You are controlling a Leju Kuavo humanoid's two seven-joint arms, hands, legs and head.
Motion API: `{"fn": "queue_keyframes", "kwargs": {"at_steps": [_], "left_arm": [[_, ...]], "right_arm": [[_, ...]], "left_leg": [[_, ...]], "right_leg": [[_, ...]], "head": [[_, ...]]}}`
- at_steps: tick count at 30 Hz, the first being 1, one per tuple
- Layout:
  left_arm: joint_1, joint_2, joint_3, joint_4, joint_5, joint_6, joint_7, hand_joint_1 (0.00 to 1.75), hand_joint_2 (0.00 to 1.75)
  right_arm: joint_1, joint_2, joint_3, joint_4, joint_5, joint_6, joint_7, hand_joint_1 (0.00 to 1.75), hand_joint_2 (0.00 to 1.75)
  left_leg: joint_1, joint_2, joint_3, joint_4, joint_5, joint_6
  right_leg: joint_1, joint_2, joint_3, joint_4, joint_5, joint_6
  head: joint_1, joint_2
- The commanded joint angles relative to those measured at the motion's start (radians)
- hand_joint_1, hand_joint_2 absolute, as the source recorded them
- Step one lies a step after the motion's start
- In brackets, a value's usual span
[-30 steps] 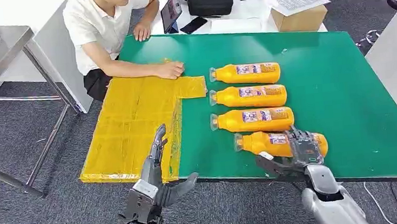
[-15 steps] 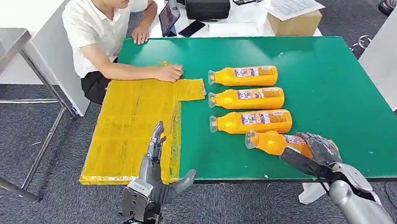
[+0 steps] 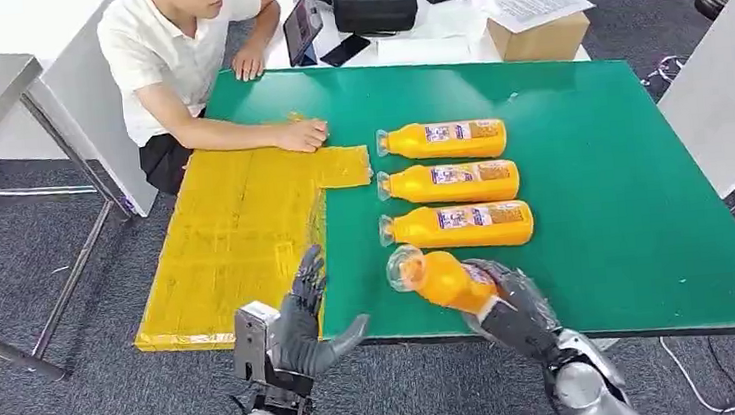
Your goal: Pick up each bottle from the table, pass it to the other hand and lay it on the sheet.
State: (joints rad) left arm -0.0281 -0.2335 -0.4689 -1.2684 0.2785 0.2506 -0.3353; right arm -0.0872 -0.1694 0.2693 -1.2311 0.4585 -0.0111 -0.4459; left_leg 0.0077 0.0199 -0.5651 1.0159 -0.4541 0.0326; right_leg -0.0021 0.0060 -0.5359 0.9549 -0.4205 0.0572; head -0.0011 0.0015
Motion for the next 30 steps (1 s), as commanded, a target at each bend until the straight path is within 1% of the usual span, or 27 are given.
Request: {"fn": "queue_keyframes", "kwargs": {"at_steps": [1, 3, 7, 13, 16, 18, 19, 21, 23, 24, 27, 30], "left_arm": [[-0.049, 0.023, -0.072, 0.118, 0.009, 0.004, 0.005, 0.0, 1.75], [-0.064, 0.038, -0.099, 0.134, 0.021, -0.015, 0.021, 0.0, 1.75], [-0.086, 0.053, -0.132, 0.117, 0.027, -0.034, 0.007, 0.0, 1.75], [-0.086, 0.054, -0.134, 0.114, 0.027, -0.035, 0.007, 0.0, 1.75], [-0.097, 0.056, -0.147, 0.103, 0.015, -0.031, 0.004, 0.0, 1.75], [-0.094, 0.045, -0.142, 0.096, 0.009, -0.014, 0.003, 0.0, 1.75], [-0.101, 0.04, -0.141, 0.101, 0.004, -0.001, 0.009, 0.0, 1.75], [-0.113, 0.036, -0.14, 0.115, -0.006, 0.018, 0.02, 0.0, 1.75], [-0.13, 0.026, -0.127, 0.151, 0.006, 0.031, 0.042, 0.0, 1.75], [-0.14, 0.019, -0.118, 0.177, 0.02, 0.037, 0.055, 0.0, 1.75], [-0.163, 0.0, -0.089, 0.224, 0.057, 0.048, 0.036, 0.0, 1.75], [-0.181, -0.014, -0.068, 0.239, 0.064, 0.098, 0.02, 0.0, 1.75]], "right_arm": [[-0.021, 0.035, 0.052, -0.005, -0.027, -0.021, -0.012, 1.75, 1.75], [-0.054, 0.047, 0.064, 0.007, -0.037, -0.023, -0.016, 1.75, 1.75], [-0.13, 0.085, 0.1, 0.066, -0.08, 0.003, 0.004, 1.75, 1.75], [-0.135, 0.088, 0.105, 0.073, -0.081, 0.004, 0.005, 1.75, 1.75], [-0.17, 0.115, 0.124, 0.127, -0.105, 0.006, 0.015, 1.75, 1.75], [-0.195, 0.147, 0.143, 0.159, -0.106, -0.001, 0.021, 1.75, 1.75], [-0.212, 0.167, 0.161, 0.181, -0.102, -0.006, 0.026, 1.75, 1.75], [-0.228, 0.193, 0.188, 0.193, -0.084, -0.02, 0.038, 1.75, 1.75], [-0.247, 0.215, 0.225, 0.202, -0.07, -0.032, 0.048, 1.75, 1.75], [-0.257, 0.222, 0.245, 0.201, -0.061, -0.042, 0.052, 1.75, 1.75], [-0.274, 0.24, 0.31, 0.18, -0.043, -0.059, 0.069, 1.75, 1.75], [-0.265, 0.243, 0.367, 0.154, -0.007, -0.09, 0.088, 1.75, 1.75]], "left_leg": [[-0.001, -0.004, -0.003, -0.002, 0.001, -0.001], [-0.001, -0.006, -0.007, -0.002, 0.001, -0.002], [-0.002, -0.004, -0.011, -0.003, 0.002, -0.003], [-0.001, -0.003, -0.012, -0.001, 0.001, -0.002], [0.0, -0.003, -0.015, 0.0, 0.001, -0.002], [-0.001, -0.006, -0.015, -0.002, 0.003, -0.002], [0.0, -0.006, -0.017, -0.001, 0.002, -0.002], [-0.002, -0.004, -0.016, -0.002, 0.002, -0.003], [-0.001, -0.003, -0.018, -0.001, 0.002, -0.003], [-0.001, -0.004, -0.019, -0.001, 0.002, -0.003], [-0.001, -0.006, -0.02, -0.001, 0.004, -0.003], [-0.002, -0.006, -0.021, -0.001, 0.004, -0.004]], "right_leg": [[-0.001, -0.003, -0.003, 0.0, -0.001, -0.002], [-0.001, -0.006, -0.006, 0.001, -0.001, -0.002], [-0.002, -0.003, -0.01, 0.002, 0.0, -0.002], [-0.001, -0.003, -0.011, 0.002, 0.0, -0.002], [0.0, -0.003, -0.013, 0.002, 0.001, -0.001], [-0.001, -0.006, -0.014, 0.002, 0.0, -0.002], [0.0, -0.006, -0.015, 0.002, 0.0, -0.001], [-0.002, -0.004, -0.016, 0.004, 0.0, -0.002], [-0.001, -0.003, -0.018, 0.004, 0.0, -0.002], [-0.001, -0.004, -0.019, 0.005, 0.0, -0.002], [-0.001, -0.007, -0.019, 0.005, 0.0, -0.002], [-0.002, -0.005, -0.021, 0.007, 0.0, -0.002]], "head": [[0.0, 0.0], [0.0, 0.0], [0.0, 0.0], [0.0, 0.0], [0.0, 0.0], [0.0, 0.0], [0.0, 0.0], [0.0, 0.0], [0.0, 0.0], [0.0, 0.0], [0.0, 0.0], [0.001, 0.0]]}}
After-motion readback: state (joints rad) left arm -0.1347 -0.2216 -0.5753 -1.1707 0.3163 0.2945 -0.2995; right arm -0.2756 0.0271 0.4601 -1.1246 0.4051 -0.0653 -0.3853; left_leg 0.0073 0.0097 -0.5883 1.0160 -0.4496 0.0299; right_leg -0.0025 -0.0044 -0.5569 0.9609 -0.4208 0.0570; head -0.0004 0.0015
